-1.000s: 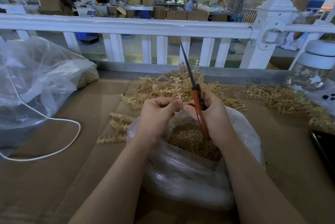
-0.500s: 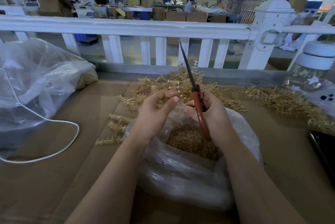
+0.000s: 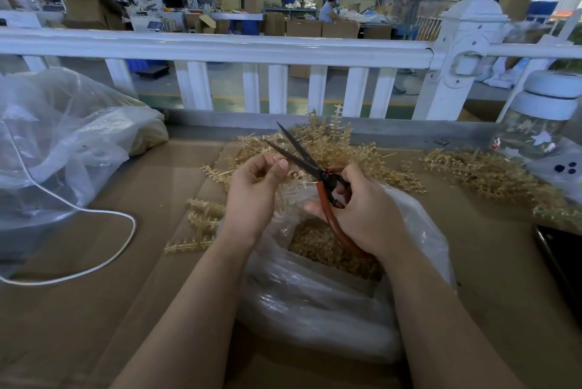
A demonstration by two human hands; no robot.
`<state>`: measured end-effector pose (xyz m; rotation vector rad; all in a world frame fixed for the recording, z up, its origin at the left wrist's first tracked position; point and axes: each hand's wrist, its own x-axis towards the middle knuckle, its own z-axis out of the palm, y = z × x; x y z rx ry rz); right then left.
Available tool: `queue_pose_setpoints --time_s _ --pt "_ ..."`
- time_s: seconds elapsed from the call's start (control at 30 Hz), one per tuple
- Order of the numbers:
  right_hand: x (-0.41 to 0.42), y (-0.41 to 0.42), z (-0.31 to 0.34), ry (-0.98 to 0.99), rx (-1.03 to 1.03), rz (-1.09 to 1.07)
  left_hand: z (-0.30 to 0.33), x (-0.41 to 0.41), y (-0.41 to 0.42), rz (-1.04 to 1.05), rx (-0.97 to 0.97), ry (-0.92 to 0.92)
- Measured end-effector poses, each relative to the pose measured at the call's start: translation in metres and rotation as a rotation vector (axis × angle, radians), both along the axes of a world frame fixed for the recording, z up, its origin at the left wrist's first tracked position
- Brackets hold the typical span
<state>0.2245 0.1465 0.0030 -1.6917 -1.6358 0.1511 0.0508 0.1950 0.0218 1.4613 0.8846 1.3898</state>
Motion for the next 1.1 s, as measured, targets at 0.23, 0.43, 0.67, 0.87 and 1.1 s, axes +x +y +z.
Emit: queue_pose_setpoints --time_s 0.23,0.43,0.67,0.87,1.1 --pt "-0.0006 -0.0033 0.0004 -0.118 0.063 0.024 0.0015 -0.0005 0.0009 0.025 -0.060 -0.011" --pt "-0.0015 -0.0034 -0.0005 -0.130 0.063 0.013 0.0020 -0.0017 -0.0004 -0.020 -0.081 -0.040" --pt "-0.0019 -0.0048 0.0020 -0.145 0.092 -0.015 0.0009 -0.0007 -0.0002 -0.040 -0.068 -0.021" --pt "-0.0021 -0.0038 0.0009 -0.152 0.103 -0.041 0.0002 0.0006 -0.0005 -0.102 -0.101 -0.061" --pt "-0.0030 -0.0043 0.0002 -0.144 0.124 -0.028 -0.0031 0.0024 0.0008 -0.126 -0.158 -0.171"
